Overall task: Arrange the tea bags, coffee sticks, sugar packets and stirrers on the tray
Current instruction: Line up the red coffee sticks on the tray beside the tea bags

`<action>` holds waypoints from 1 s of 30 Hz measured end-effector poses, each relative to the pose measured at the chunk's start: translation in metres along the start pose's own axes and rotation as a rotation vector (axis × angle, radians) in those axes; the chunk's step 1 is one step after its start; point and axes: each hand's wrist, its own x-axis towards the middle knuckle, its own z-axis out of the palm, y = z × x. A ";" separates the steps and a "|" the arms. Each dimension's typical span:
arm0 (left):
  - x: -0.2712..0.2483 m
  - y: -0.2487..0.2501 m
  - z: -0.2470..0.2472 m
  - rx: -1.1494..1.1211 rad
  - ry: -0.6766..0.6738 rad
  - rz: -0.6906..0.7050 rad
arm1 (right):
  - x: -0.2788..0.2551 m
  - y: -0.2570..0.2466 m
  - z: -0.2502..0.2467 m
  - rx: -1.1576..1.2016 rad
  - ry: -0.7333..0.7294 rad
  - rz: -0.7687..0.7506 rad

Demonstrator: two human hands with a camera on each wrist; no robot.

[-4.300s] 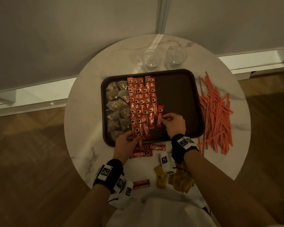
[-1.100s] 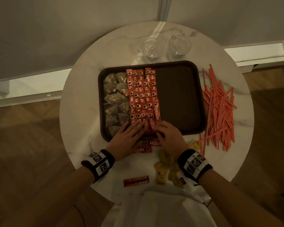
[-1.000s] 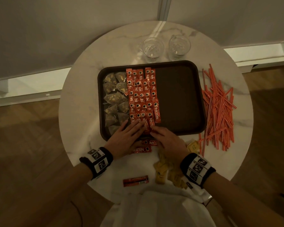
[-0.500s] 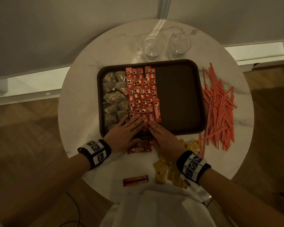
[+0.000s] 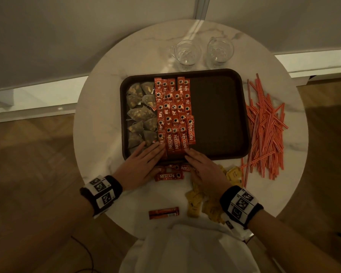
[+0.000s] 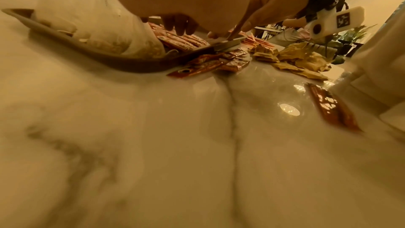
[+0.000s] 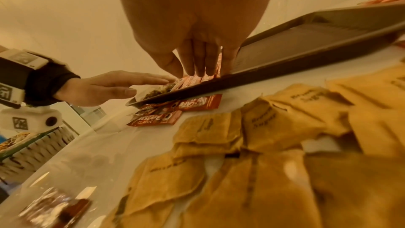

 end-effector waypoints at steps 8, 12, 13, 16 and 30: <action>0.006 -0.003 0.003 0.007 -0.041 -0.044 | -0.017 -0.007 0.020 0.056 0.022 -0.134; 0.008 0.000 -0.006 -0.034 0.015 -0.018 | -0.022 -0.024 0.033 -0.035 -0.118 -0.165; 0.006 0.002 -0.008 -0.066 0.054 -0.019 | -0.021 -0.028 0.038 -0.062 -0.195 -0.164; -0.009 0.015 -0.012 -0.178 0.146 -0.024 | -0.020 -0.042 0.052 -0.178 -0.416 -0.186; -0.058 0.112 -0.021 -1.379 -0.054 -0.890 | -0.033 -0.076 0.030 0.094 -0.189 0.017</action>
